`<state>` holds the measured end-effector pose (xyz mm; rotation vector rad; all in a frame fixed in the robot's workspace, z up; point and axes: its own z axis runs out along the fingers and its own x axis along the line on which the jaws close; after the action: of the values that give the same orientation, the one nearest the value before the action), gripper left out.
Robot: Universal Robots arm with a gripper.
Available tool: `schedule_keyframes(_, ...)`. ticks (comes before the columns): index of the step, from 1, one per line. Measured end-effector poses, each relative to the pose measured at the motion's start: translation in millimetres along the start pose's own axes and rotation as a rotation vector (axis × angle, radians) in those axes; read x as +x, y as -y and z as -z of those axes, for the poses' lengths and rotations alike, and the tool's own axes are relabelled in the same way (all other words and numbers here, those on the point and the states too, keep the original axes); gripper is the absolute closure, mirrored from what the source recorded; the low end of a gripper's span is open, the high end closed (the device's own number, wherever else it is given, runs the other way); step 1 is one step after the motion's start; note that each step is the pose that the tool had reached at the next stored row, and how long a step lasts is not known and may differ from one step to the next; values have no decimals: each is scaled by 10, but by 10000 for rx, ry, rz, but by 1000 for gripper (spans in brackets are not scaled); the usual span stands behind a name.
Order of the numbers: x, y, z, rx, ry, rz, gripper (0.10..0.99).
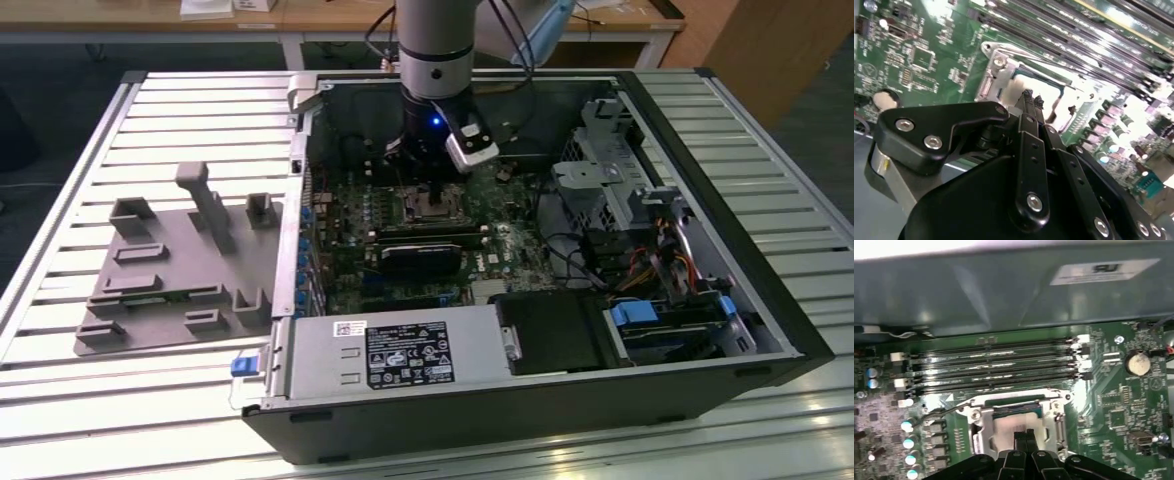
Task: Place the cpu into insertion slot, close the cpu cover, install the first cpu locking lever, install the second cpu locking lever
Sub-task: 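Close the cpu cover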
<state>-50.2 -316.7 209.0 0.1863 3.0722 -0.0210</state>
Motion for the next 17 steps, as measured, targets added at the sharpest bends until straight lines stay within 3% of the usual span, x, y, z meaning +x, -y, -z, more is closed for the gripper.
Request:
schedule_keyframes(6, 164, 20, 8, -16, 132, -5, 984)
schedule_keyframes(17, 311, 37, -8, -42, 281, 19, 984)
